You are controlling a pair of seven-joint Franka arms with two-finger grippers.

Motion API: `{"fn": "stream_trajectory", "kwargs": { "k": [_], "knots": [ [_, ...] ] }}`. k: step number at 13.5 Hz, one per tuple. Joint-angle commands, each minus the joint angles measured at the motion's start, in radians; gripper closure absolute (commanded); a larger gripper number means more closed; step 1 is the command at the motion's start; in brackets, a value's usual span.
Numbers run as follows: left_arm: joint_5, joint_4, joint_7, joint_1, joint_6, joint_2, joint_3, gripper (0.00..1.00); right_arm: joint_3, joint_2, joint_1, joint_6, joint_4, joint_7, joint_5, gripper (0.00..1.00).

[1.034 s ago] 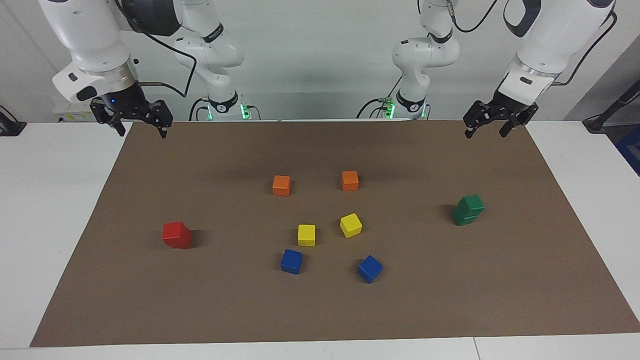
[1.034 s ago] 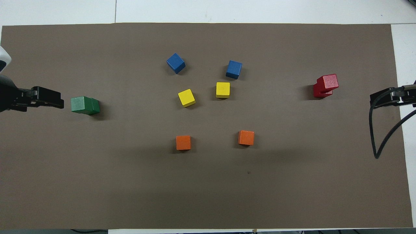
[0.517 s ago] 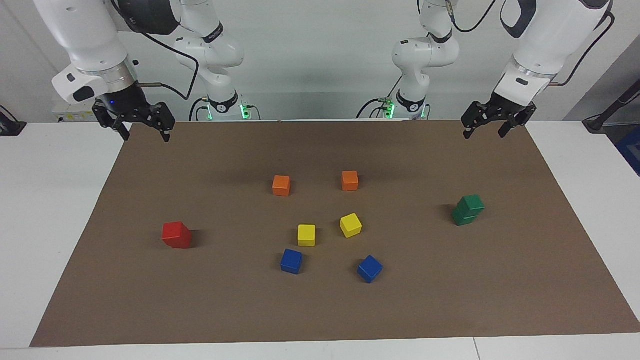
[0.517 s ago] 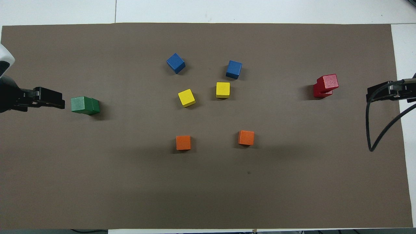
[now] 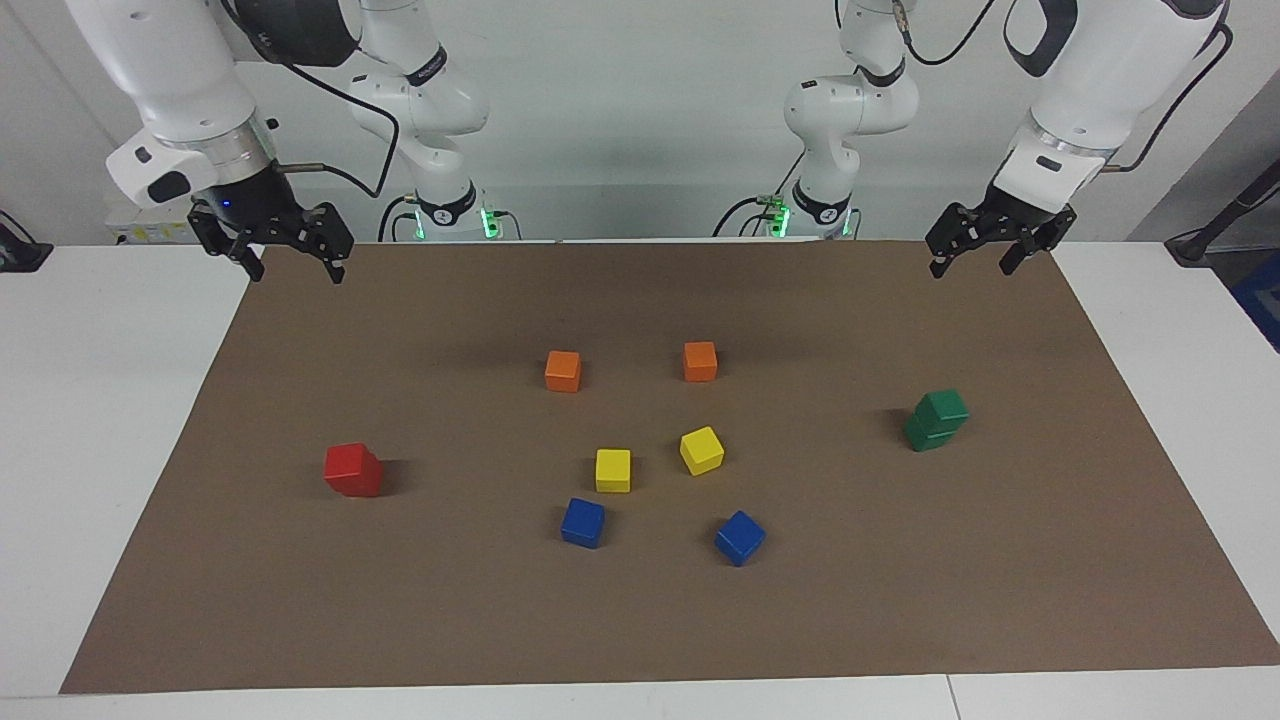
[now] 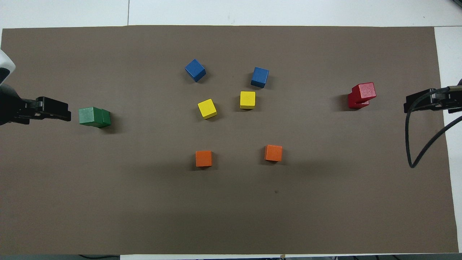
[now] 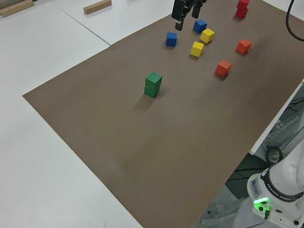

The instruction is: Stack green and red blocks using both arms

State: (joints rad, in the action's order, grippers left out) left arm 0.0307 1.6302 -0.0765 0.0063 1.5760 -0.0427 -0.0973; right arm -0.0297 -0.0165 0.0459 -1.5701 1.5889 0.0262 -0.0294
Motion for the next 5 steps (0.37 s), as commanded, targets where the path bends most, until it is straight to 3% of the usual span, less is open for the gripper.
{"fn": "stream_trajectory", "kwargs": {
  "k": [1,5],
  "knots": [
    [-0.014,0.016,0.001,0.001,0.006,-0.013,0.002,0.0,-0.018,0.01,0.023,-0.002,-0.017,0.014,0.016,0.0],
    [-0.014,0.017,0.001,0.001,0.002,-0.014,0.002,0.0,-0.018,0.009,0.022,-0.001,-0.017,0.014,0.01,0.0]
  ]
}}
